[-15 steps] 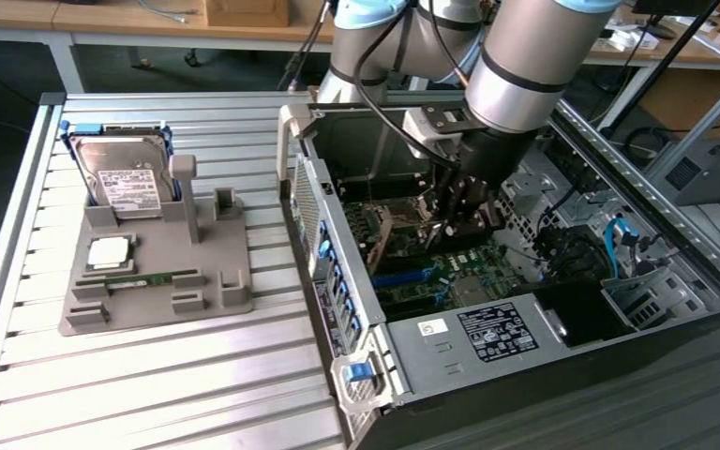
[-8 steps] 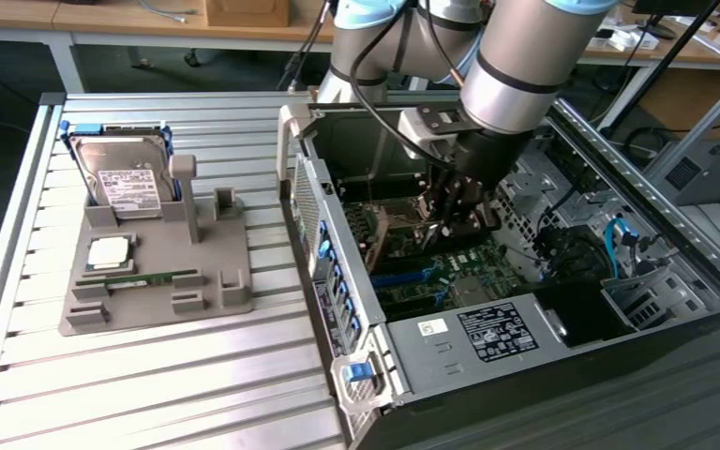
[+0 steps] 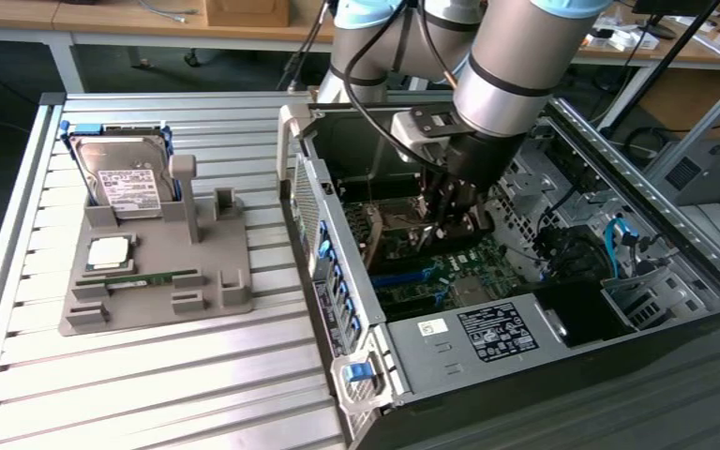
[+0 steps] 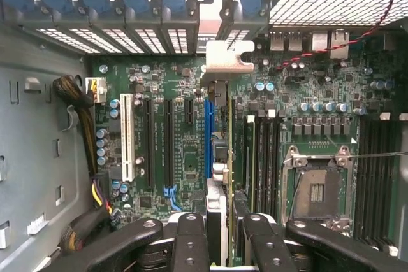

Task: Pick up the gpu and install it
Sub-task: 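Insert the gpu into the slot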

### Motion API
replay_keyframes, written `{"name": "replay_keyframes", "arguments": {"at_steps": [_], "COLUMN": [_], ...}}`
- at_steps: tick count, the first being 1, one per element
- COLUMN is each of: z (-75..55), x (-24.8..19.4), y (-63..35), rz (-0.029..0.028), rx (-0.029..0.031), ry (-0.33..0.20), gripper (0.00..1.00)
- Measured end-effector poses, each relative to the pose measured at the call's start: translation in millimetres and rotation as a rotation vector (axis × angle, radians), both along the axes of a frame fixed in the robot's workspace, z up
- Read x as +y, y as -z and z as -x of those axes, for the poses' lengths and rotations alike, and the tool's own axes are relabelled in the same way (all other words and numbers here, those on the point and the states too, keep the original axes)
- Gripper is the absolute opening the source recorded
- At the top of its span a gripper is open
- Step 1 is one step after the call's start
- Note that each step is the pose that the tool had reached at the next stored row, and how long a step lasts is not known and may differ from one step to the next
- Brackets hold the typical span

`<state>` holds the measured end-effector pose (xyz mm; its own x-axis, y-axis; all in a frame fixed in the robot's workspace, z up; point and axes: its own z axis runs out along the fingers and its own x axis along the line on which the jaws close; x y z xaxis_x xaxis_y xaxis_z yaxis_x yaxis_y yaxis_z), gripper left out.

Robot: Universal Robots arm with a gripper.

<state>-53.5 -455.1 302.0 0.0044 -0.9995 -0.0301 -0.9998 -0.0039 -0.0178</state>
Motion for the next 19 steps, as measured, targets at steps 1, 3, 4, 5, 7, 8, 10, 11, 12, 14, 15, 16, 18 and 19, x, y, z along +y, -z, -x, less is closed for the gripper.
{"name": "replay_keyframes", "arguments": {"at_steps": [1, 3, 4, 5, 7, 8, 10, 11, 12, 14, 15, 16, 18, 19], "z": [0.5, 0.7, 0.9, 1.0, 1.0, 1.2, 1.8, 2.1, 2.3, 2.8, 3.3, 4.0, 5.0, 5.8], "x": [0.0, 0.1, 0.1, 0.2, 0.4, 0.5, 0.8, 0.9, 1.0, 1.2, 1.2, 1.2, 1.2, 1.2], "y": [0.4, 1.1, 1.5, 1.8, 2.4, 2.9, 4.1, 4.4, 4.7, 5.4, 5.9, 6.3, 7.0, 7.4], "rz": [-0.0001, 0.0001, 0.0001, 0.0006, 0.0018, 0.0022, 0.0044, 0.0052, 0.0058, 0.0068, 0.007, 0.0076, 0.0078, 0.0079], "rx": [-0.0001, 0.0, 0.0001, 0.0001, 0.0001, 0.0, 0.0, 0.0001, 0.0, 0.0, 0.0, 0.0, 0.0, 0.0], "ry": [0.0, 0.0, 0.0, 0.0, 0.0, 0.0, 0.0, 0.0, 0.0, 0.0, 0.0, 0.0, 0.0, 0.0], "gripper": [0.27, 0.27, 0.27, 0.27, 0.27, 0.27, 0.27, 0.27, 0.27, 0.27, 0.27, 0.27, 0.27, 0.27]}}
